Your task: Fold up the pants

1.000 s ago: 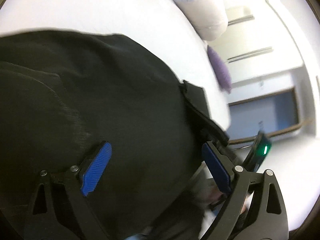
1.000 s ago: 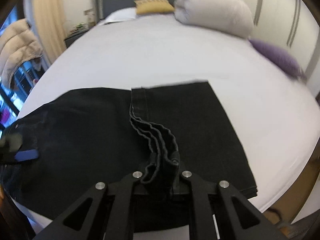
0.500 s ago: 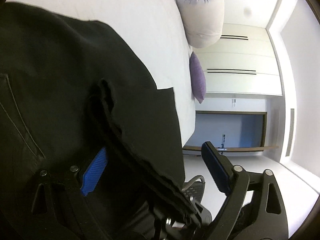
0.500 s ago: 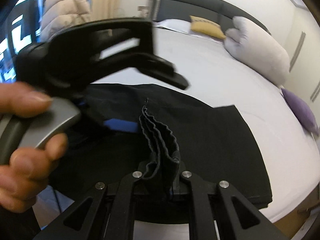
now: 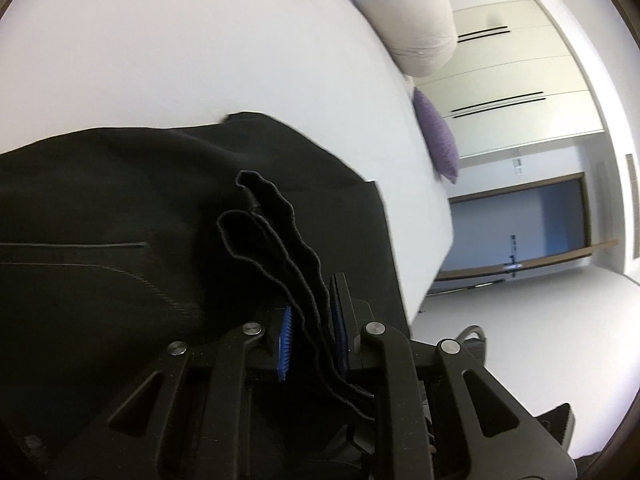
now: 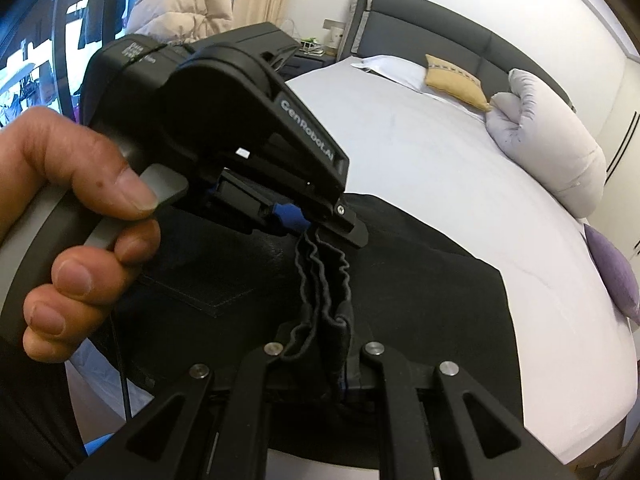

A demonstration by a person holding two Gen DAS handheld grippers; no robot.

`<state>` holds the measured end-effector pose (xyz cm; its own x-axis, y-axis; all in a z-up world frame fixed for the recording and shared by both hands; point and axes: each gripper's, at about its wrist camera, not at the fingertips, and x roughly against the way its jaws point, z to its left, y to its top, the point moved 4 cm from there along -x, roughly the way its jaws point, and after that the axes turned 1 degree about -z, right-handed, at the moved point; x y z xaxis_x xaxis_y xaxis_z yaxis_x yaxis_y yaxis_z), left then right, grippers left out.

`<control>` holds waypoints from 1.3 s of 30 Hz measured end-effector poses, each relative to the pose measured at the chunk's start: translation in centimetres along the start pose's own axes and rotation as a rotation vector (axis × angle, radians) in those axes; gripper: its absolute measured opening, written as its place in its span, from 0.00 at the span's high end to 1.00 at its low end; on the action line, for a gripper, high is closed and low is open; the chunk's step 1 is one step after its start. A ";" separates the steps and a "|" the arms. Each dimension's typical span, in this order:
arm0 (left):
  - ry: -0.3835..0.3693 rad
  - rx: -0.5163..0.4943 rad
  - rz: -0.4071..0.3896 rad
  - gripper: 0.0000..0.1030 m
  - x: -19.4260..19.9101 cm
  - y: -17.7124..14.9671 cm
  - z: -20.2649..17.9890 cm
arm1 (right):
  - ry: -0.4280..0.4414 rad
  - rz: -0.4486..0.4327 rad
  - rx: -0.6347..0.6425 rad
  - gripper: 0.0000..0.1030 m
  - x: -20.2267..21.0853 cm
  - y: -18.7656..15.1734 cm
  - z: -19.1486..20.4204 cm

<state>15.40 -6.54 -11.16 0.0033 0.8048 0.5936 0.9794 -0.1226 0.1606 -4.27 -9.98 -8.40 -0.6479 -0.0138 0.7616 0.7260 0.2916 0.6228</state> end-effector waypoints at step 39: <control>0.267 -0.298 0.005 0.83 -3.3 -7.5 -3.1 | 0.836 0.308 -0.922 0.83 -15.3 -5.0 -25.0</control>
<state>7.44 -10.09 -11.92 -0.0833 0.6297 0.7724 0.8779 -0.3205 0.3559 7.82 -35.16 -18.70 -0.3277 -0.7556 0.5672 0.9271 -0.3727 0.0390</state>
